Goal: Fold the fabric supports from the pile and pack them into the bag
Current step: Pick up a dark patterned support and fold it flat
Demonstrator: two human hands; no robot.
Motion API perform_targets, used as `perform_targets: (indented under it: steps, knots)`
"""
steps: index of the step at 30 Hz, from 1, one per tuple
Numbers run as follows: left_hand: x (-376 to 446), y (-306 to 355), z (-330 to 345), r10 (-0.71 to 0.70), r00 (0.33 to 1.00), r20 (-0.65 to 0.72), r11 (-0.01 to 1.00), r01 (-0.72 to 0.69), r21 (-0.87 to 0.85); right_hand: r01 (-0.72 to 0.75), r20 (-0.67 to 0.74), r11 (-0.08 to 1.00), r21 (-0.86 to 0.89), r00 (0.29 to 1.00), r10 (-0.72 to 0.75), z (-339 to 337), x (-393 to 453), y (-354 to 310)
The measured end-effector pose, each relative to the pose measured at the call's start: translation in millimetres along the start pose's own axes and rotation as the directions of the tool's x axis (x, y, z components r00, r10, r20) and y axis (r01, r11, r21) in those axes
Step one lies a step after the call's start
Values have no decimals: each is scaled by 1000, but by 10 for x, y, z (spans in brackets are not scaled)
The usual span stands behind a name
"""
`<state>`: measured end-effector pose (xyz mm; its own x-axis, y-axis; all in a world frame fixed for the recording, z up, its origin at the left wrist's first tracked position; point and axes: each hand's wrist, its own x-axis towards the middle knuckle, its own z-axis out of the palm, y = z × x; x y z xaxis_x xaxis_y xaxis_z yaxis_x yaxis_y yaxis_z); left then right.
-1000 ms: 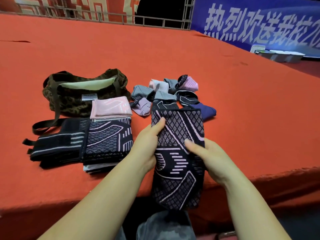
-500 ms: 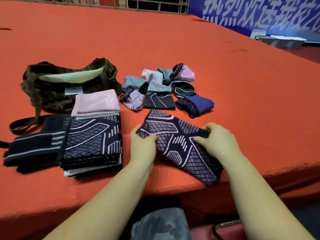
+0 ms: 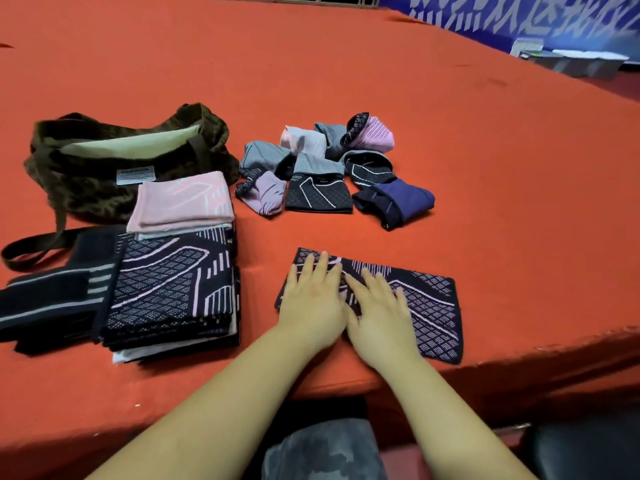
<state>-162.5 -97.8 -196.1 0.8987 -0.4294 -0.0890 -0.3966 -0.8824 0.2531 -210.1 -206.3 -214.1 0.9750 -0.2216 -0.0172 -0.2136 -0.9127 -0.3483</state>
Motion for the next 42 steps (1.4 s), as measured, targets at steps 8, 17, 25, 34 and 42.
perform_targets:
  steps: [8,17,25,34,42]
  knots:
    - [145,-177,124,-35,999,33,998,33,51,-277,-59,955,-102,961,272,-151,-171,493]
    - [-166,460,222,522,813,-260,828,-555,-74,-432,-317,860,272,803,504,-214,-455,865]
    - [-248,922,535,487,830,-273,853,-519,-57,-432,-233,845,316,828,511,-372,-475,1018]
    - [-286,910,500,269,836,-479,785,-478,-393,-167,-216,627,760,846,488,-578,-424,839]
    - [-337,826,116,-217,953,-212,279,-147,-949,-122,-95,429,895,888,450,-486,-156,637]
